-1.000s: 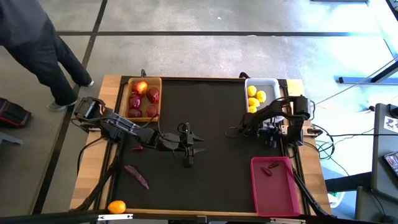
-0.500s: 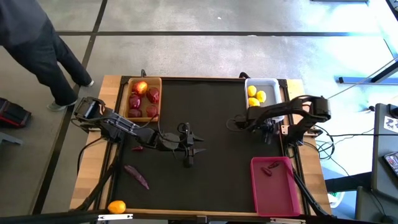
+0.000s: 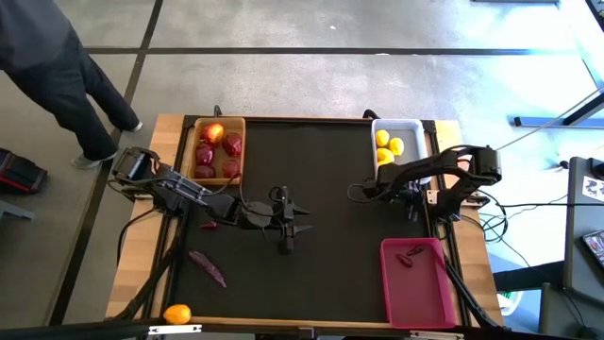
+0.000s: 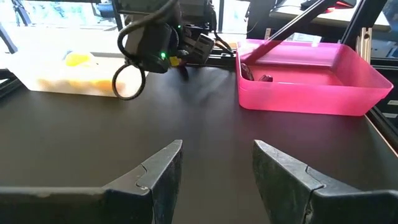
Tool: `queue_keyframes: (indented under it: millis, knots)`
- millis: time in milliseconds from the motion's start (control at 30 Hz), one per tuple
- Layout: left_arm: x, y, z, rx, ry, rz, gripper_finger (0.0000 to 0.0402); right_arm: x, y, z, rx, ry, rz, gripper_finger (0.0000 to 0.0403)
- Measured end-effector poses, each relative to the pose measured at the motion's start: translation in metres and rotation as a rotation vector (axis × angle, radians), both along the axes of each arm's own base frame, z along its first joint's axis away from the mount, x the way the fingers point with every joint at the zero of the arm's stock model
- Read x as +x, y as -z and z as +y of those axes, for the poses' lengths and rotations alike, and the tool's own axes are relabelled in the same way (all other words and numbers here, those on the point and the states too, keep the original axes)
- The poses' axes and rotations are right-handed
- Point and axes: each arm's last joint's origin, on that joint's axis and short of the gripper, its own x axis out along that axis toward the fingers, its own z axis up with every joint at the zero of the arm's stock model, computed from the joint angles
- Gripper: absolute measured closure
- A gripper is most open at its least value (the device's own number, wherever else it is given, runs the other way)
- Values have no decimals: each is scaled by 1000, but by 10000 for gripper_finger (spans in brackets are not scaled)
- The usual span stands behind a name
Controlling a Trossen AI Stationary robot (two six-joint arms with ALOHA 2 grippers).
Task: Sort produce into baskets
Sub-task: Put the eggplant into the red bin
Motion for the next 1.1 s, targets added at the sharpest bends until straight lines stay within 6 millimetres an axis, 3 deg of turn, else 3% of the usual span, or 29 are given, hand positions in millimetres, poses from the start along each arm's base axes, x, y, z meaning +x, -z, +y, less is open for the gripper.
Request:
queue_keyframes:
  millis: [533, 767, 933, 1100]
  knots:
    - [0, 0, 0, -6, -2, -2, 215, 0, 38, -1, 36, -39, 228, 400]
    - [0, 0, 0, -6, -2, -2, 215, 3, 47, 0, 93, -45, 208, 400]
    - [0, 0, 0, -6, -2, -2, 215, 11, 39, -1, 82, -55, 131, 400]
    - [0, 0, 0, -6, -2, -2, 215, 34, 12, 9, 34, -110, -39, 400]
